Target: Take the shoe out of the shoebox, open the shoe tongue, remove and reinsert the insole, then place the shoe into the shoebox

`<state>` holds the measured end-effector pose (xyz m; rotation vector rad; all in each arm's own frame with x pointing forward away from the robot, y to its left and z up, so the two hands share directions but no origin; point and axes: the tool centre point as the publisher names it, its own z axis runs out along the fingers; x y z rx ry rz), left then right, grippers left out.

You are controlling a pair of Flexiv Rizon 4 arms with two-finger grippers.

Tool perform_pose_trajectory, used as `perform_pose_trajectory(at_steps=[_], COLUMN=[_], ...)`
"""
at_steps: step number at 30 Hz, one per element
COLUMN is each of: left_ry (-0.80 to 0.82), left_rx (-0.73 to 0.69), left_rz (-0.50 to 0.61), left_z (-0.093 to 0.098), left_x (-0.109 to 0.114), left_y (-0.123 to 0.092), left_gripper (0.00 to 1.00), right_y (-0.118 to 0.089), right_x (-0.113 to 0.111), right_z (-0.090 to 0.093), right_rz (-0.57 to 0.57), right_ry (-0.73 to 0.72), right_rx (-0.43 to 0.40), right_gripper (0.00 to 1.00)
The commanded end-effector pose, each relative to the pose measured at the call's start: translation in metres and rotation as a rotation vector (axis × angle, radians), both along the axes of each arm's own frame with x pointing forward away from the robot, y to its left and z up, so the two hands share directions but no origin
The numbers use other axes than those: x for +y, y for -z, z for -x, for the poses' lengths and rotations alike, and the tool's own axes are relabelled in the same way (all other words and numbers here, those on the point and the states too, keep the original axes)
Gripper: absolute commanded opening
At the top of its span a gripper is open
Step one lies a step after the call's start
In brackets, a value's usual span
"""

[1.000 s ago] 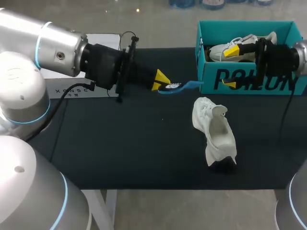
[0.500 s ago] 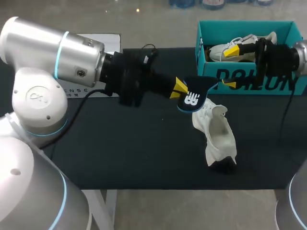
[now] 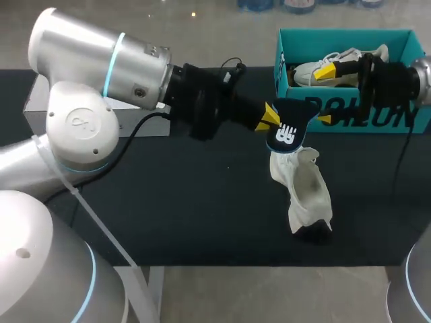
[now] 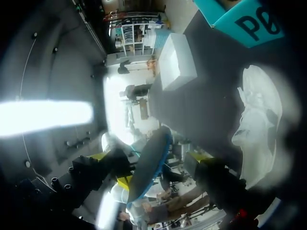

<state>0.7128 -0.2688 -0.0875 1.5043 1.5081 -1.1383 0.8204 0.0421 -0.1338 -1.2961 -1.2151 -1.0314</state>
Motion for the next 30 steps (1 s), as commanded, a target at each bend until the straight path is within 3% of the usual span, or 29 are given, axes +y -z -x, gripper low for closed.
perform_pose_trajectory(at_steps=[1, 8, 9, 10, 11, 30], left_ry=[0.015, -0.008, -0.013, -0.019, -0.022, -0.05], left_rx=[-0.002, -0.01, -0.014, -0.016, -0.016, -0.04], left_rz=[-0.018, -0.028, -0.028, -0.029, -0.027, -0.036], left_z=[-0.013, -0.019, -0.02, -0.02, -0.021, -0.022], left_x=[-0.025, -0.031, -0.031, -0.031, -0.03, -0.029], left_y=[0.005, 0.014, 0.015, 0.015, 0.016, 0.02], left_gripper=[0.0, 0.0, 0.0, 0.0, 0.0, 0.0], right_y=[0.0, 0.0, 0.0, 0.0, 0.0, 0.0], right_x=[0.001, 0.001, 0.001, 0.001, 0.001, 0.001], right_z=[0.0, 0.0, 0.0, 0.0, 0.0, 0.0], right_rz=[0.002, 0.002, 0.002, 0.002, 0.002, 0.002], right_ry=[0.0, 0.0, 0.0, 0.0, 0.0, 0.0], right_rx=[0.001, 0.001, 0.001, 0.001, 0.001, 0.001], right_gripper=[1.0, 1.0, 0.81, 0.26, 0.0, 0.0])
